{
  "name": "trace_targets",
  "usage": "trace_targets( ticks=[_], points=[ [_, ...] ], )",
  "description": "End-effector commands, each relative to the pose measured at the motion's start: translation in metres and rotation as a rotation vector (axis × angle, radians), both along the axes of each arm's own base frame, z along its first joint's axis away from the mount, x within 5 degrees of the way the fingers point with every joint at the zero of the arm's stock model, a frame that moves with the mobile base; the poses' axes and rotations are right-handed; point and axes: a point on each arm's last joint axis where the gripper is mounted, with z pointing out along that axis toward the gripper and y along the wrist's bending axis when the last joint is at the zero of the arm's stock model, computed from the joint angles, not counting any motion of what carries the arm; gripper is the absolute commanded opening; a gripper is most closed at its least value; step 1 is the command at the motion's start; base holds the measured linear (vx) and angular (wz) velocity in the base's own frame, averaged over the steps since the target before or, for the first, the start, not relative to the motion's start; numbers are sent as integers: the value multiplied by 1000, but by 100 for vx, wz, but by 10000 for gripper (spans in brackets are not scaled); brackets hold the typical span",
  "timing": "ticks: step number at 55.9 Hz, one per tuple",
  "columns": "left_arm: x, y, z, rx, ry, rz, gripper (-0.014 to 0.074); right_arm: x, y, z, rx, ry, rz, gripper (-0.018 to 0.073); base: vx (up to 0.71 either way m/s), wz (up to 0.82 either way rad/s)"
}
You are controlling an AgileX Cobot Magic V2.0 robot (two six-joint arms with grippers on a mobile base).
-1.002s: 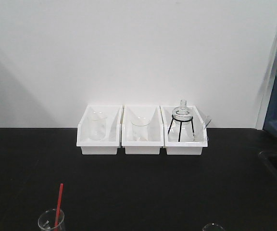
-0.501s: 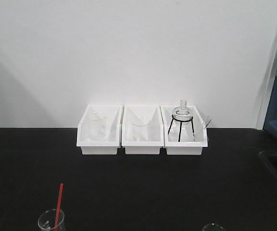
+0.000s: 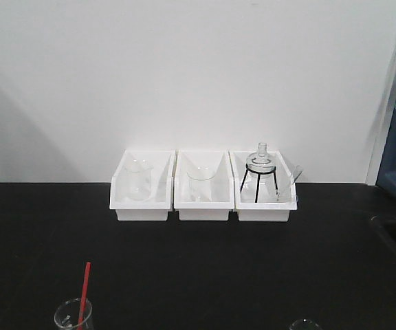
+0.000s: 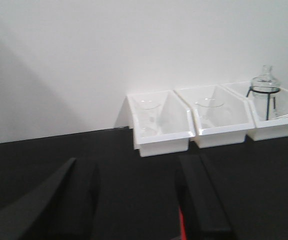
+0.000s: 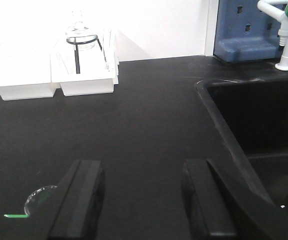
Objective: Sort red and green spoons into left cabinet
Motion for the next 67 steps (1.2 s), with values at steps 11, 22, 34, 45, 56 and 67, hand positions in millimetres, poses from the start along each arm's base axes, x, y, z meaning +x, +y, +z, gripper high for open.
trace_targets(
  ticks=[11, 22, 34, 45, 56, 67],
  points=[
    [68, -35, -1, 6, -75, -180, 479, 5, 0, 18, -13, -106, 1, 432, 0, 0],
    [115, -46, -21, -4, -9, -193, 479, 5, 0, 18, -13, -106, 1, 432, 0, 0],
    [149, -53, -42, -1, 44, -196, 479, 5, 0, 18, -13, -106, 1, 432, 0, 0],
    [163, -57, -65, -1, 94, -201, 479, 5, 0, 18, -13, -107, 1, 432, 0, 0],
    [171, -59, -86, -8, 126, -212, 479, 5, 0, 18, -13, -107, 1, 432, 0, 0],
    [177, -61, -109, -23, 153, -217, 478, 5, 0, 18, -13, -107, 1, 432, 0, 0]
  ],
)
